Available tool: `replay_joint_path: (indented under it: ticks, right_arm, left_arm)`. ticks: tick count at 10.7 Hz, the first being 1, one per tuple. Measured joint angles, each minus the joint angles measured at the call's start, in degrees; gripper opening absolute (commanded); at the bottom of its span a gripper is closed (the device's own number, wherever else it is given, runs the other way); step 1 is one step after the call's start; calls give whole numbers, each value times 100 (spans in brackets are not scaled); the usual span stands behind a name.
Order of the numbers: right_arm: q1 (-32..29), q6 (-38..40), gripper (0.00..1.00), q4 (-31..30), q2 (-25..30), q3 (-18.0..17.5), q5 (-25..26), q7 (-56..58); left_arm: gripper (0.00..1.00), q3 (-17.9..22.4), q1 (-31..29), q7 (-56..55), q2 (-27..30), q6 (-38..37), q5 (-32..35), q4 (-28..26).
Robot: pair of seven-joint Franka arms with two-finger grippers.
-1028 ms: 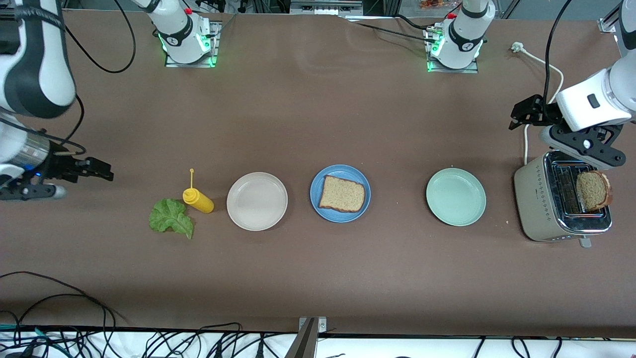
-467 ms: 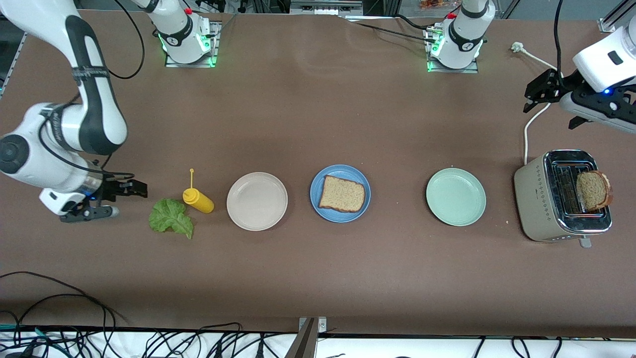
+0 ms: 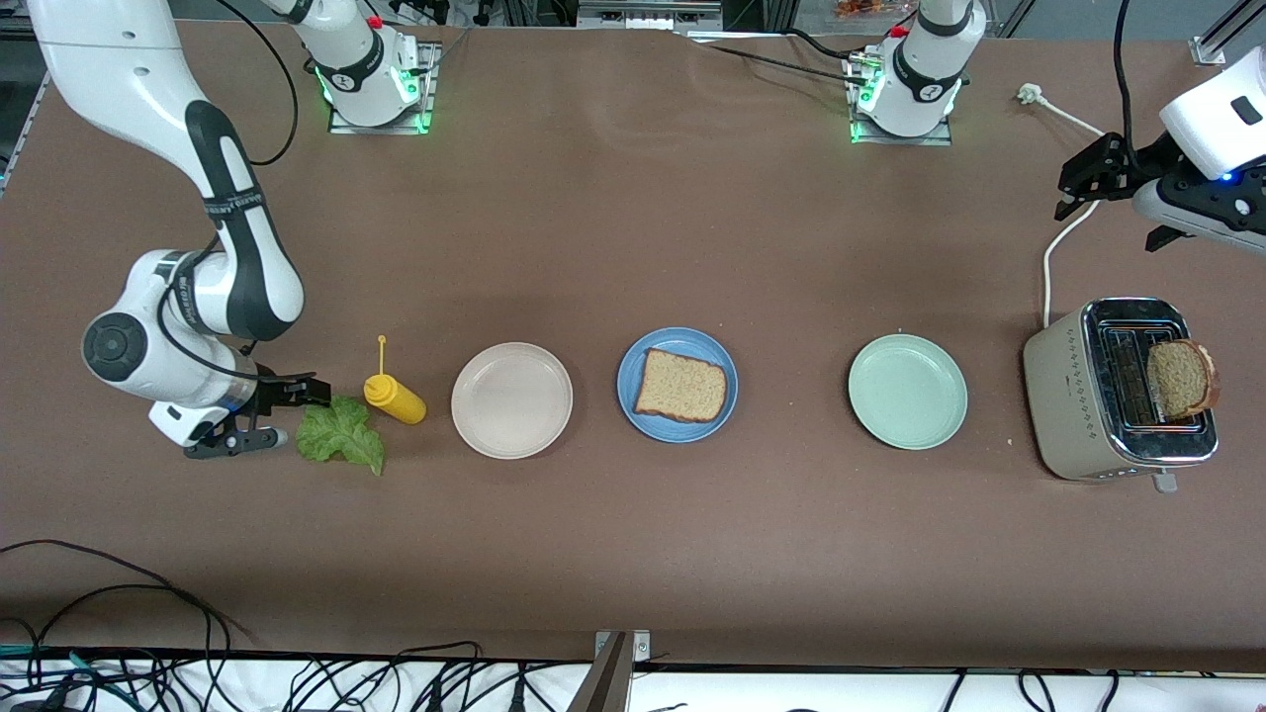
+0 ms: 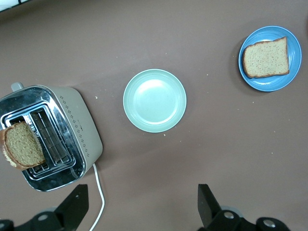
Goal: Make sandwich in blue plate with both arms
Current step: 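Lower the right gripper onto the green lettuce leaf and grasp it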
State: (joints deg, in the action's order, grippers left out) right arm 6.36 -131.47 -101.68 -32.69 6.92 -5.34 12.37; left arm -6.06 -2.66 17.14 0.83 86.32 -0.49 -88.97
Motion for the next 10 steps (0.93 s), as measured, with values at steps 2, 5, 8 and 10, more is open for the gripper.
replay_joint_path:
  ticks: [2,5,8,10]
  right_arm:
    - [0,-196,100,1,-191,-35,0,0]
    - [0,-476,100,2,-283,-191,-1,0]
    - [0,-804,97,3,-491,-244,-1,0]
    - [0,-949,53,5,-571,-262,-1,41]
  left_arm:
    - [100,0,0,0,0,-153,0,-2]
    - [100,0,0,0,-13,-204,0,-6]
    - [100,15,-86,3,-19,-215,0,-6]
    - [100,16,-136,4,-23,-216,0,-6]
